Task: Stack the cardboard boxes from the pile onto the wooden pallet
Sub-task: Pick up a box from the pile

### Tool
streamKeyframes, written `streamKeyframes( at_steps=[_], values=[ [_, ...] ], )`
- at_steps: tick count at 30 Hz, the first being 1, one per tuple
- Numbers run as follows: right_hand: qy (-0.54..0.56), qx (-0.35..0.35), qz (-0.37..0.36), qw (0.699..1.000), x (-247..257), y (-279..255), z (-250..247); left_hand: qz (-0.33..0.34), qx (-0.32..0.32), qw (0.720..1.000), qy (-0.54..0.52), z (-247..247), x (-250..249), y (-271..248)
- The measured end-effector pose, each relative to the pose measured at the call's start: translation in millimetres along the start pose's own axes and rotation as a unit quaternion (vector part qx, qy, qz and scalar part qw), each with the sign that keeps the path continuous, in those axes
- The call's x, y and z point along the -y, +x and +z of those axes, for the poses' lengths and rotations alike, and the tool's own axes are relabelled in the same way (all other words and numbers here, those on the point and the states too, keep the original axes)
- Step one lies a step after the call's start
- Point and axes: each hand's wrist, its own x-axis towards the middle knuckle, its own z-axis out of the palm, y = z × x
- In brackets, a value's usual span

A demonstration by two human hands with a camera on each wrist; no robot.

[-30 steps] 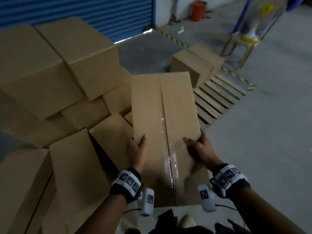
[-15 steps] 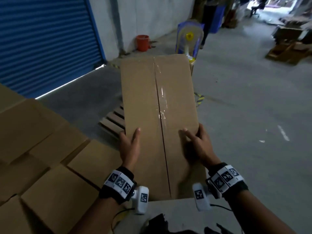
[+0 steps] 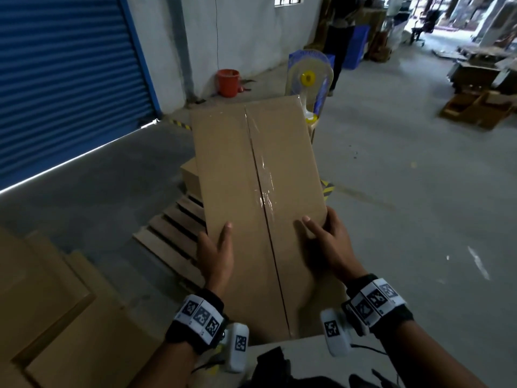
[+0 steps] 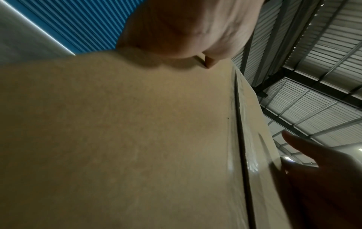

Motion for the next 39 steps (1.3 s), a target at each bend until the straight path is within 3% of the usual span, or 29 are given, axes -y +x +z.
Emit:
streamKeyframes(
  at_steps=[10, 23, 27, 31, 35, 39],
  values=[
    [0.010, 0.051, -0.013, 0.999, -1, 176, 27, 0.018, -0.048, 0.998, 0.037, 81, -26, 131],
    [0.023, 0.246, -0.022, 0.969, -24, 491, 87, -0.008, -0.194, 0.980, 0.031, 220, -51, 304],
    [0.037, 0.312, -0.015, 0.949, -6, 547, 116, -0.006, -0.227, 0.974, 0.006, 228, -58, 344],
    [0.011, 0.357, 0.009, 0.934, -7, 584, 159, -0.068, -0.228, 0.970, 0.041, 224, -52, 373],
    [0.001, 0.401, 0.029, 0.915, -22, 617, 215, -0.121, -0.221, 0.966, 0.053, 206, -16, 415],
    [-0.011, 0.437, 0.070, 0.897, -58, 648, 286, -0.121, -0.237, 0.964, 0.027, 183, 28, 475]
  ],
)
